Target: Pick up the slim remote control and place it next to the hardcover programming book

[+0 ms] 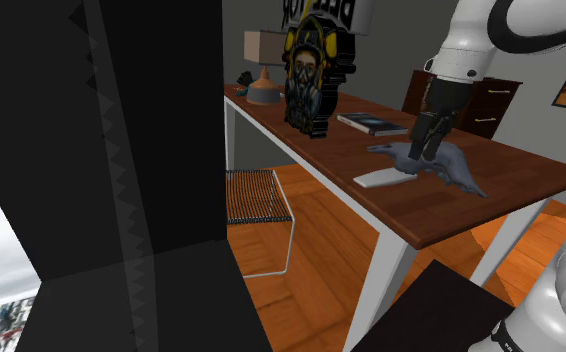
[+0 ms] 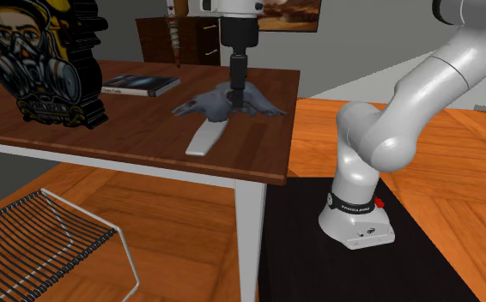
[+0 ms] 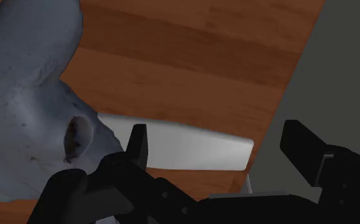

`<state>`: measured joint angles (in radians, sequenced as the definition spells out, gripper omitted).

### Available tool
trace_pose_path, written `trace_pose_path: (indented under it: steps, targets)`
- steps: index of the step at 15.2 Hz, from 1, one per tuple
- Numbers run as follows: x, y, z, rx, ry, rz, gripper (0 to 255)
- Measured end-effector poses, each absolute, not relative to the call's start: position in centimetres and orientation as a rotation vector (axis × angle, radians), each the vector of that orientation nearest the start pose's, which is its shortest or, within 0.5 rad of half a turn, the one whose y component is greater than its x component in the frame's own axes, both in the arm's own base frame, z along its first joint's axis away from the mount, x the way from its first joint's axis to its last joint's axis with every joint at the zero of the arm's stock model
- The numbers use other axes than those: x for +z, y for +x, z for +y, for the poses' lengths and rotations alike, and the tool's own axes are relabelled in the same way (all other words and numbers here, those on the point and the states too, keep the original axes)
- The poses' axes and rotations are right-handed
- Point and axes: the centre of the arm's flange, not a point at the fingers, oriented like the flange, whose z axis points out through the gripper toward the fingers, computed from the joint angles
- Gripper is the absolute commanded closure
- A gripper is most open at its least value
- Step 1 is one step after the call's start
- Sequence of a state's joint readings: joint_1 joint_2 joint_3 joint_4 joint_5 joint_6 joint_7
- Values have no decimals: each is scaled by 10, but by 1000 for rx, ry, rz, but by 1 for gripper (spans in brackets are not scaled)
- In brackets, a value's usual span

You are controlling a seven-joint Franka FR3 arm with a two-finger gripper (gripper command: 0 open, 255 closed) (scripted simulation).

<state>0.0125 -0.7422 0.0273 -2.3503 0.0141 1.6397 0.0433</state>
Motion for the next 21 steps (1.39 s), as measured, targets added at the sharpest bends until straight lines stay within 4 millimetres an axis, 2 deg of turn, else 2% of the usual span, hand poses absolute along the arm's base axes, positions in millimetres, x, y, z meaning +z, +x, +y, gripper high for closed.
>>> trace_pose_path:
  steps: [1, 2, 4, 6, 10, 11, 13, 18, 21]
  targets:
    - [585, 325, 17, -49, -3144, 18, 0]
    - [582, 328, 11, -49, -3142, -60, 0]
    - [571, 339, -3, -49, -3106, -452, 0]
    - [556, 356, -14, -46, -2998, -918, 0]
    - [524, 398, -21, -41, -2559, -1801, 0]
    - [519, 403, -20, -39, -2476, -1914, 0]
    - [508, 407, -21, -39, -2408, -1999, 0]
    - [483, 408, -19, -43, -2386, -2030, 0]
    - [480, 409, -20, -45, -2385, -2032, 0]
